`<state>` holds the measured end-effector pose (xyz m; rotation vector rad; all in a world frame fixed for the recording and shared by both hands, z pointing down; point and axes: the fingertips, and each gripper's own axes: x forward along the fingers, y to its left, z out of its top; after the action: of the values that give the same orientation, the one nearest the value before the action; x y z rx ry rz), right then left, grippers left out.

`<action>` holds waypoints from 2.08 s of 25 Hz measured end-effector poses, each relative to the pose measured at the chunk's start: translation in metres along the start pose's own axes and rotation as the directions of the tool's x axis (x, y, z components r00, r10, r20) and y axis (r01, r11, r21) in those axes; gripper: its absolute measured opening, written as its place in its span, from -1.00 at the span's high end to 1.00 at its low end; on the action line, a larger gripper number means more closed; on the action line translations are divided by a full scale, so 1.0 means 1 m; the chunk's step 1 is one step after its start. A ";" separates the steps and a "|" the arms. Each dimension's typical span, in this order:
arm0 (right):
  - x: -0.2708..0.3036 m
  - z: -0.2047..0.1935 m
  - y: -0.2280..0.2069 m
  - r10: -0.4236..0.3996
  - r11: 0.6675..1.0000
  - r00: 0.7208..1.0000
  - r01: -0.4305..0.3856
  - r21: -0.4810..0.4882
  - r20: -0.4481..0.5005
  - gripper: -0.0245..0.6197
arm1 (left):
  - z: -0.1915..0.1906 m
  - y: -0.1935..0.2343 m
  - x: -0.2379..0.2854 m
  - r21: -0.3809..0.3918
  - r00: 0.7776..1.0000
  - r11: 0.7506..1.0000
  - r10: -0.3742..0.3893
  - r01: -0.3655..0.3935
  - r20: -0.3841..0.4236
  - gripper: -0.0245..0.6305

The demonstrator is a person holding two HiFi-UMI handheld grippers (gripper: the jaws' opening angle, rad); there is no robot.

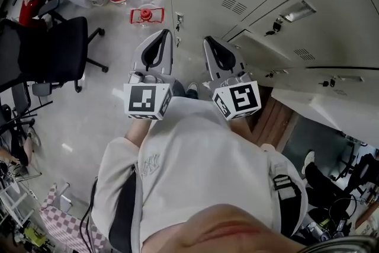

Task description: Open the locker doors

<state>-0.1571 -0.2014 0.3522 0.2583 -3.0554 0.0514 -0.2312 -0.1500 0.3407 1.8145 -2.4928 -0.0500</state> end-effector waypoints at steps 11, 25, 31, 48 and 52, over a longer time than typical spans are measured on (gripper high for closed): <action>0.083 0.068 -0.006 -0.114 0.985 0.986 0.129 -0.113 0.124 0.87 | 0.033 0.048 0.041 0.050 0.989 0.988 -0.146 0.144 0.023 0.92; 0.184 0.097 -0.033 -0.328 0.926 0.936 0.345 -0.154 0.126 0.70 | 0.033 0.110 0.034 0.021 0.980 0.980 -0.197 0.197 0.018 0.92; 0.200 0.091 -0.040 -0.378 0.909 0.920 0.390 -0.150 0.099 0.70 | 0.028 0.131 0.027 0.005 0.984 0.984 -0.180 0.180 0.008 0.92; 0.147 0.086 0.017 -0.224 0.962 0.957 0.247 -0.116 0.184 0.70 | 0.021 0.098 0.002 0.020 0.963 0.962 -0.271 0.271 0.002 0.92; 0.120 0.083 0.035 -0.168 0.976 0.967 0.191 -0.104 0.192 0.70 | 0.023 0.074 -0.008 0.030 0.952 0.952 -0.305 0.305 0.006 0.92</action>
<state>-0.2869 -0.1900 0.2775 0.5603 -3.1827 -0.1788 -0.3006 -0.1203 0.3216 2.1997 -2.2048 -0.0381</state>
